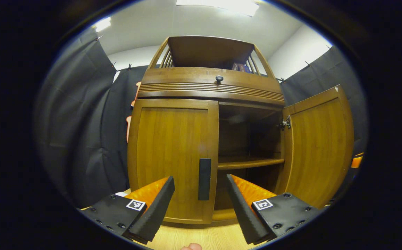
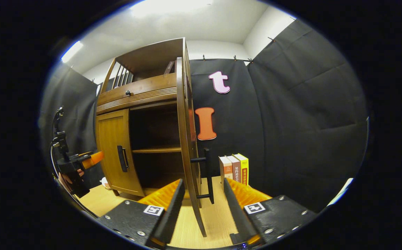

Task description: Open the right door of the double-door shoe cabinet with the right hand, and open the left door with the left hand.

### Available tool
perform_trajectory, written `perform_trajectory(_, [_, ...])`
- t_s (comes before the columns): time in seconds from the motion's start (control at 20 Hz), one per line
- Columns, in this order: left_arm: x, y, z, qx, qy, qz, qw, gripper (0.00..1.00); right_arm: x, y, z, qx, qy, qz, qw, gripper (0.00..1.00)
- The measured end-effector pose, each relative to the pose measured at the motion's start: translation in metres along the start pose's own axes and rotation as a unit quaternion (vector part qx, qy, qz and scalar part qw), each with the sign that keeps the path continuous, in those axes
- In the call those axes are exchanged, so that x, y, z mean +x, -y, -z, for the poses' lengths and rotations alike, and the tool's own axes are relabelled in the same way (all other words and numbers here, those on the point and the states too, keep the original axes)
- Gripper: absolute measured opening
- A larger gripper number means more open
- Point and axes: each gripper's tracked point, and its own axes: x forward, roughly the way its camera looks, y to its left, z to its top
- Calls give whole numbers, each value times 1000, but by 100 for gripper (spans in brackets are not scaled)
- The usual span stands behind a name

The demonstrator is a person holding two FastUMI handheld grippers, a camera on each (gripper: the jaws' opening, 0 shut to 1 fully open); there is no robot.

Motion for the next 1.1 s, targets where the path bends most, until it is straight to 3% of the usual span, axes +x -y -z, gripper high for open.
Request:
perform_trajectory(0.05, [6, 3, 3, -5, -3, 5, 1000, 93, 1, -3, -3, 0, 4, 0, 1000, 87])
perform_trajectory(0.2, [26, 11, 16, -29, -21, 17, 999, 93, 6, -12, -6, -6, 12, -4, 1000, 99])
perform_trajectory(0.3, [44, 12, 18, -26, -21, 12, 999, 93, 9, -20, -7, -9, 10, -10, 1000, 99])
perform_trajectory(0.35, [51, 11, 20, -23, -20, 10, 999, 93, 10, -23, -7, -12, 9, -11, 1000, 92])
perform_trajectory(0.4, [58, 10, 22, -20, -18, 9, 1000, 93, 11, -26, -8, -16, 10, -12, 1000, 99])
perform_trajectory(0.5, [71, 7, 26, -11, -18, 5, 1000, 93, 12, -30, -11, -21, 16, -13, 1000, 99])
perform_trajectory(0.55, [80, 5, 28, -9, -19, 5, 1000, 93, 12, -33, -12, -20, 16, -13, 1000, 92])
perform_trajectory(0.6, [86, 5, 32, -8, -20, 4, 1000, 93, 13, -33, -11, -20, 15, -11, 1000, 92])
perform_trajectory(0.65, [93, 4, 35, -7, -20, 2, 1000, 93, 14, -32, -9, -18, 15, -9, 1000, 99])
perform_trajectory(0.75, [104, 1, 39, 0, -19, -4, 1000, 92, 15, -32, -9, -12, 14, -7, 1000, 99])
perform_trajectory(0.8, [109, 0, 40, 3, -18, -5, 1000, 92, 15, -30, -9, -8, 14, -4, 1000, 92])
perform_trajectory(0.85, [113, 0, 40, 3, -18, -5, 1000, 92, 15, -28, -9, -5, 14, -2, 1000, 92])
perform_trajectory(0.9, [117, 1, 42, 3, -16, -4, 1000, 93, 15, -27, -11, -5, 16, 1, 1000, 99])
perform_trajectory(1.1, [129, 4, 52, 6, -20, -1, 1000, 93, 9, -25, -10, -11, 17, 7, 1000, 99])
